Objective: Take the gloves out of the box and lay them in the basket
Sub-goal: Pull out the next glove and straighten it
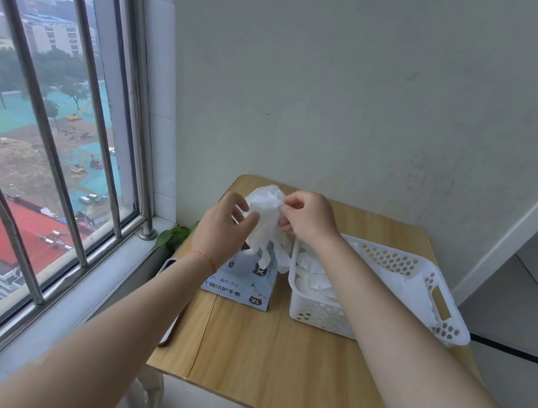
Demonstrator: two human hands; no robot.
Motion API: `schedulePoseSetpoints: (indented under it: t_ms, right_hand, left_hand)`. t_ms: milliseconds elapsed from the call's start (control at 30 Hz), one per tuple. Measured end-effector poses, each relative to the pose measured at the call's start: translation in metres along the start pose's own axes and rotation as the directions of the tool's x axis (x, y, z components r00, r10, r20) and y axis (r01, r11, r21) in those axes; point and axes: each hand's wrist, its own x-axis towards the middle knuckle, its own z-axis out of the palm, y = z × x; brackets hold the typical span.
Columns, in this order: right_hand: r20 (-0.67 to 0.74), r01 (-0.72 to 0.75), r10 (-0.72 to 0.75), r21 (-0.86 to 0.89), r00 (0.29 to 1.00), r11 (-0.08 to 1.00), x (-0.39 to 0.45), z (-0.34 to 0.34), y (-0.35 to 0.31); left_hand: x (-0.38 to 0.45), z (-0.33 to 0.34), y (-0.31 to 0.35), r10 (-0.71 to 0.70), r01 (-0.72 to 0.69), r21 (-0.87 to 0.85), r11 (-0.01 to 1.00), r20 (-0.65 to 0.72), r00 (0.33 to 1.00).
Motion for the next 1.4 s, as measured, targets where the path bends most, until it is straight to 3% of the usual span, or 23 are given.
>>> schedulePoseSetpoints:
  t_ms: [100,300,500,600,700,800,833,900,1000,1100,1167,1267,1400]
  right_hand:
    - [0.132,-0.094,0.091,0.016,0.987,0.995,-0.002,0.006,0.002]
    - [-0.107,-0.061,0.091,0.258,0.990,0.964,0.002,0.000,-0.005]
    - [-0.030,-0.105,0.119,0.295,0.992,0.950,0.005,-0.002,-0.001]
    - [-0.157,-0.098,0.196,0.483,0.968,0.870,0.007,-0.005,-0.001]
    - [-0.170,-0.118,0.321,0.695,0.932,0.709,0.011,-0.018,-0.004]
    - [-0.065,-0.183,0.382,0.797,0.922,0.576,0.010,-0.028,-0.008]
    - [-0.040,-0.198,0.394,0.815,0.918,0.544,0.009,-0.030,-0.007]
    - [-0.002,-0.214,0.407,0.850,0.913,0.482,0.005,-0.033,-0.006]
    - [0.060,-0.259,0.414,0.858,0.908,0.444,-0.003,-0.035,-0.002]
    - [0.153,-0.327,0.392,0.844,0.907,0.426,-0.010,-0.038,-0.002]
    - [0.217,-0.353,0.344,0.843,0.914,0.406,-0.014,-0.039,-0.002]
    - [0.297,-0.388,0.273,0.832,0.915,0.397,-0.021,-0.041,-0.005]
    - [0.425,-0.469,0.221,0.670,0.878,0.576,-0.029,-0.048,-0.003]
  left_hand:
    - [0.001,-0.001,-0.004,0.053,-0.052,0.025,0.998,-0.064,0.997]
    - [0.001,0.000,-0.007,0.090,-0.087,0.054,0.995,-0.049,0.995]
    - [0.001,0.003,0.008,0.065,-0.065,-0.014,0.998,-0.050,0.997]
    - [-0.003,0.005,0.009,0.079,-0.079,-0.016,0.997,-0.039,0.996]
    - [-0.007,0.002,0.009,0.130,-0.130,-0.009,0.992,0.114,0.985]
    - [-0.011,-0.001,0.015,0.009,-0.204,0.353,0.913,0.482,0.876]
    - [-0.011,0.000,0.015,-0.064,-0.212,0.439,0.873,0.535,0.842]
    - [-0.009,0.002,0.016,-0.124,-0.176,0.478,0.861,0.533,0.837]
    - [-0.003,0.001,0.020,0.040,-0.164,0.361,0.918,0.328,0.944]
    - [0.003,-0.004,0.040,0.049,-0.032,-0.134,0.990,0.122,0.991]
    - [0.006,-0.008,0.056,0.008,0.069,-0.392,0.917,0.190,0.982]
    - [0.011,-0.011,0.073,0.016,0.127,-0.438,0.890,0.308,0.951]
    - [0.015,-0.015,0.084,0.007,0.105,-0.457,0.883,0.237,0.972]
